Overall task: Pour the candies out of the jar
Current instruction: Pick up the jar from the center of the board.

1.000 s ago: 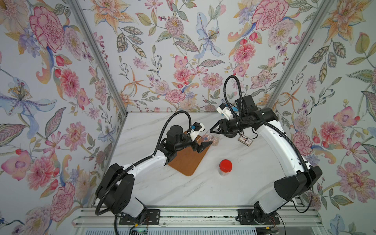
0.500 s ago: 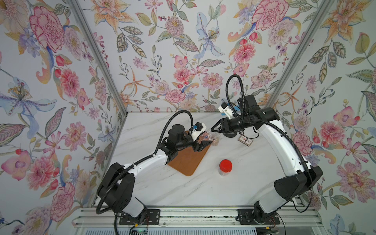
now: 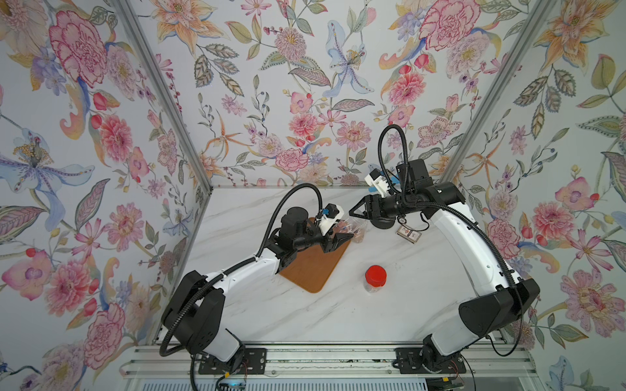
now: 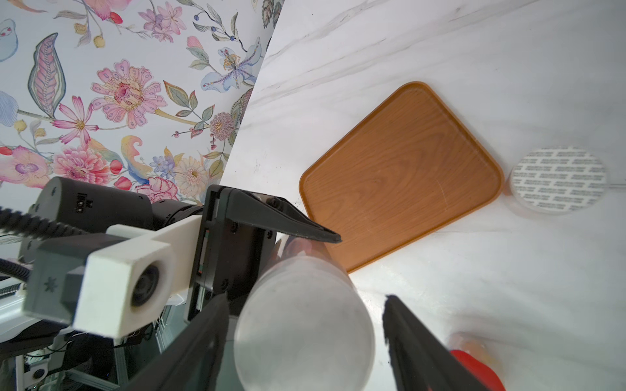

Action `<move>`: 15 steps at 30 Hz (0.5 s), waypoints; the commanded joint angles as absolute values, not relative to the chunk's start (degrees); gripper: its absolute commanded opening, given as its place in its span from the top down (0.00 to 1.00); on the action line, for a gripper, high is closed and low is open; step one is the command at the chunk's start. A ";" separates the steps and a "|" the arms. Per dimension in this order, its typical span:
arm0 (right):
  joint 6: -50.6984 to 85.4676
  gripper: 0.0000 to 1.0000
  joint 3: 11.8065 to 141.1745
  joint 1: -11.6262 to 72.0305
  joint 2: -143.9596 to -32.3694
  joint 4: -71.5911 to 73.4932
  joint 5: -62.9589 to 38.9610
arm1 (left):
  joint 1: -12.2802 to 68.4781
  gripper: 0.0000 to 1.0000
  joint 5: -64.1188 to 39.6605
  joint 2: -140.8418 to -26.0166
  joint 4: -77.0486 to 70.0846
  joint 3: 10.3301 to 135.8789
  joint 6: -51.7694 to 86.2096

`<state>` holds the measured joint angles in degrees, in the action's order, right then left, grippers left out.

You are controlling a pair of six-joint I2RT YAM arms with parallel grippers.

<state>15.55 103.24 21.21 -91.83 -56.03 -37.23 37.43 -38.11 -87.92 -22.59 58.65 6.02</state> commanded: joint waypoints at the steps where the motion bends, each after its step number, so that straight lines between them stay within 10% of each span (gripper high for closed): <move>1: 20.84 0.19 102.09 20.60 -88.66 -51.29 -33.14 | 37.53 0.90 -36.42 -87.85 -24.88 59.88 7.76; 15: 39.15 0.07 79.23 24.40 -76.53 -19.08 -21.38 | 37.79 1.00 -20.61 -84.13 -33.61 52.50 15.35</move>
